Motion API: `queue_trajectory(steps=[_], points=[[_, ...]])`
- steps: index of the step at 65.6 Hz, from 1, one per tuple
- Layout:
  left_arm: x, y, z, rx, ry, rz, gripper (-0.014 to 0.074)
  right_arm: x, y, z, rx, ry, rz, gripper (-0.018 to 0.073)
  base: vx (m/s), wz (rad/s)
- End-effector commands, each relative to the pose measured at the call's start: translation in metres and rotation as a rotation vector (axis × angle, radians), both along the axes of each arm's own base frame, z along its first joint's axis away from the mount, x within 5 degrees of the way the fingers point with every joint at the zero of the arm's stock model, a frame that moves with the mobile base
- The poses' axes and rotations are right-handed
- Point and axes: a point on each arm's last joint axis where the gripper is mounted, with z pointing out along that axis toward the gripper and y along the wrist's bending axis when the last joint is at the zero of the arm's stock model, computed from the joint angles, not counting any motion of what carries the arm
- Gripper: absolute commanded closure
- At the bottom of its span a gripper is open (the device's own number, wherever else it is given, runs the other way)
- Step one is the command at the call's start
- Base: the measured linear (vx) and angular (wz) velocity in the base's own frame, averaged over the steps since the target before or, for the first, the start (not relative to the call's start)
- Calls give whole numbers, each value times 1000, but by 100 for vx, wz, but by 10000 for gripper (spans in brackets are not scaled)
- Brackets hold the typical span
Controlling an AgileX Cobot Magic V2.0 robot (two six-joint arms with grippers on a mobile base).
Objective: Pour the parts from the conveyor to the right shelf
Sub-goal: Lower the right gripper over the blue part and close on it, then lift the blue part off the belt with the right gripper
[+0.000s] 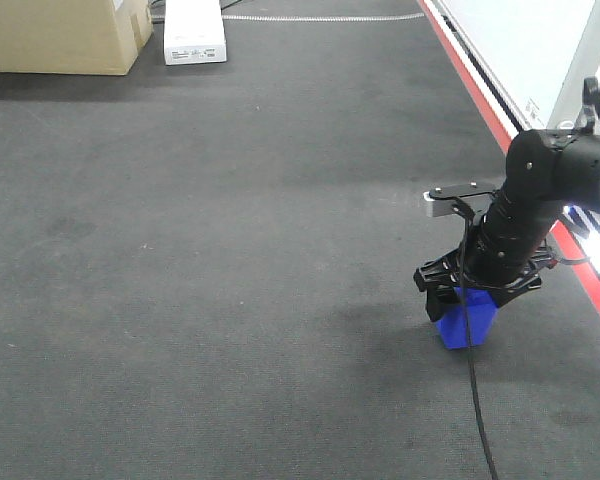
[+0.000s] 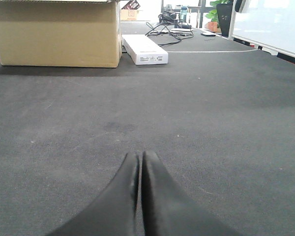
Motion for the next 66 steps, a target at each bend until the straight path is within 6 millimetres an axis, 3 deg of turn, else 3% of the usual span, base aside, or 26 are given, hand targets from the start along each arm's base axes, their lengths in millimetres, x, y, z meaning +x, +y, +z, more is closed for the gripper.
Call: queue_trajectory(steps=[1,14,25,34,46,66], points=[[1,0,13,-17,-83,-6,603,3,0,23,6,-75,12,33,0,0],[1,0,13,-17,-83,-6,603,-1,-1,22,3,-31,5,283,0,0],[1,0,13,-17,-83,-6,603,-4,-1,22,-1,2,8,578,0,0],[1,0,13,-17,-83,-6,603,-8,-1,33,3,-22,9,569,0,0],[1,0,13,-17,-83,-6,603,-26,-3,65,13,-35,15,568,0,0],[1,0,13,-17,-83,-6,603,-75,-10,139,42,-191,25,568,0,0]])
